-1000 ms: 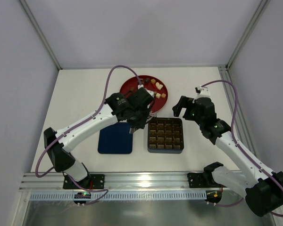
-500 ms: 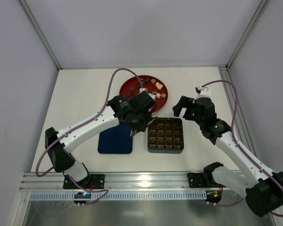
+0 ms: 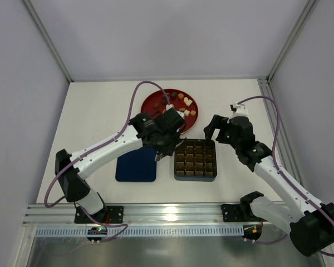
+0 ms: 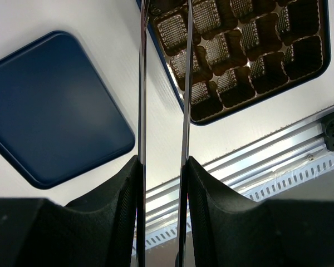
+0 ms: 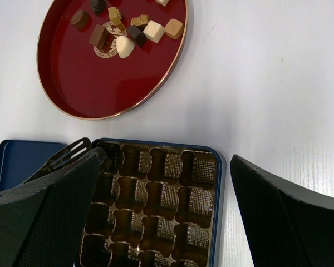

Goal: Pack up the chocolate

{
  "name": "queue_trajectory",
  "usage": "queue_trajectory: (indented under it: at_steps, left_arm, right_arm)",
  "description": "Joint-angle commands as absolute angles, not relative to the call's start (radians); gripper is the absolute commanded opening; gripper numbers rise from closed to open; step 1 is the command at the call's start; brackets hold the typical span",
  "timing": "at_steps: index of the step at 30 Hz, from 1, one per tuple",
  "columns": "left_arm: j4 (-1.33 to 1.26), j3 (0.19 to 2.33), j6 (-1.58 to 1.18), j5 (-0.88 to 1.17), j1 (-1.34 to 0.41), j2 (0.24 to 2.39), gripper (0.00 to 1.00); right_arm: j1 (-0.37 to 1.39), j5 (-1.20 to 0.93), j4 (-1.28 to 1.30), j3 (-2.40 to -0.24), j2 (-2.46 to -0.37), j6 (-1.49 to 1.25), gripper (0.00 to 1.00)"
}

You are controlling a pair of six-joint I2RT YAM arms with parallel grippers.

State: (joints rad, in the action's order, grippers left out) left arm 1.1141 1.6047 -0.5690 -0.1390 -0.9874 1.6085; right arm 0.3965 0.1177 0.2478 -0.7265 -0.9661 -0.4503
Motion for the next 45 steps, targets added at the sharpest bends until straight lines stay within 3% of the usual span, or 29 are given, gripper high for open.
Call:
queue_trajectory:
  at_steps: [1, 45]
  left_arm:
    - [1.081, 1.609, -0.575, -0.164, -0.992, 1.611, 0.36]
    - [1.088, 1.614, -0.574, -0.166, -0.994, 1.628, 0.4]
  right_arm:
    - [0.4, 0.13, 0.218, -0.716, -0.943, -0.459, 1.0]
    - [0.399, 0.126, 0.206, -0.703, -0.95, -0.466, 1.0]
